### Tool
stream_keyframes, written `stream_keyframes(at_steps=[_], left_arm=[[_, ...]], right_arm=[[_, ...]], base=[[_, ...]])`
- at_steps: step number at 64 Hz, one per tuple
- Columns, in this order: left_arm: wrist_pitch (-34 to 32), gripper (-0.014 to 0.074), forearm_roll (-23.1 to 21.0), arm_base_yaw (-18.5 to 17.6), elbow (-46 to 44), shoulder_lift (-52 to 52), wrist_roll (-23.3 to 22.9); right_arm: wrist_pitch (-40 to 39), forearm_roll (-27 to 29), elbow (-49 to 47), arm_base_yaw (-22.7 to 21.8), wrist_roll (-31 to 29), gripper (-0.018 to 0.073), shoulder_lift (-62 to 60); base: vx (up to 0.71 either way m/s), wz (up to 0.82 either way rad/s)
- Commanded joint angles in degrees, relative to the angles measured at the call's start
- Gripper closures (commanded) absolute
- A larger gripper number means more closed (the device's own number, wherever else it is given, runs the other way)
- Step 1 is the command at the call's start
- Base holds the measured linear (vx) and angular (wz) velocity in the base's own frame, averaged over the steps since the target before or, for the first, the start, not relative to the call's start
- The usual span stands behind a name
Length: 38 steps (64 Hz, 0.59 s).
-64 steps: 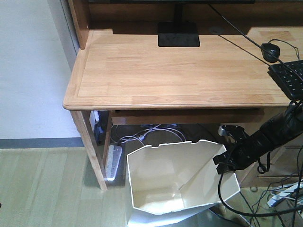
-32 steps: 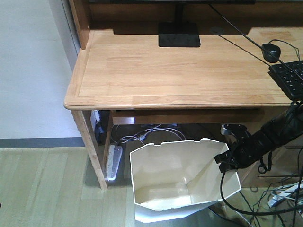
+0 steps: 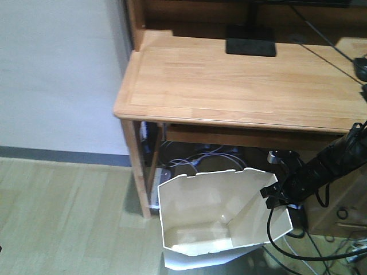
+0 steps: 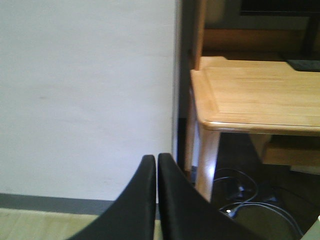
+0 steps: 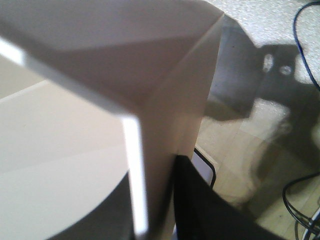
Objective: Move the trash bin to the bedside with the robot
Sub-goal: 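Hold the bin in the right gripper while the base turns toward the bed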
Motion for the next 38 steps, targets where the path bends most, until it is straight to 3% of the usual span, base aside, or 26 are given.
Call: stream_keyframes(at_steps=[1, 38], left_arm=[[-4.2, 0.0602, -0.2, -0.2, 1.7, -0.6, -0.5], [-4.2, 0.0602, -0.2, -0.2, 1.7, -0.6, -0.5]], right_arm=[[9.6, 3.3, -0.7, -0.1, -0.6, 0.0565, -4.5], [9.6, 3.3, -0.7, -0.1, -0.6, 0.0565, -4.5]], base=[[-0.1, 0.42], [-0.09, 0.56]])
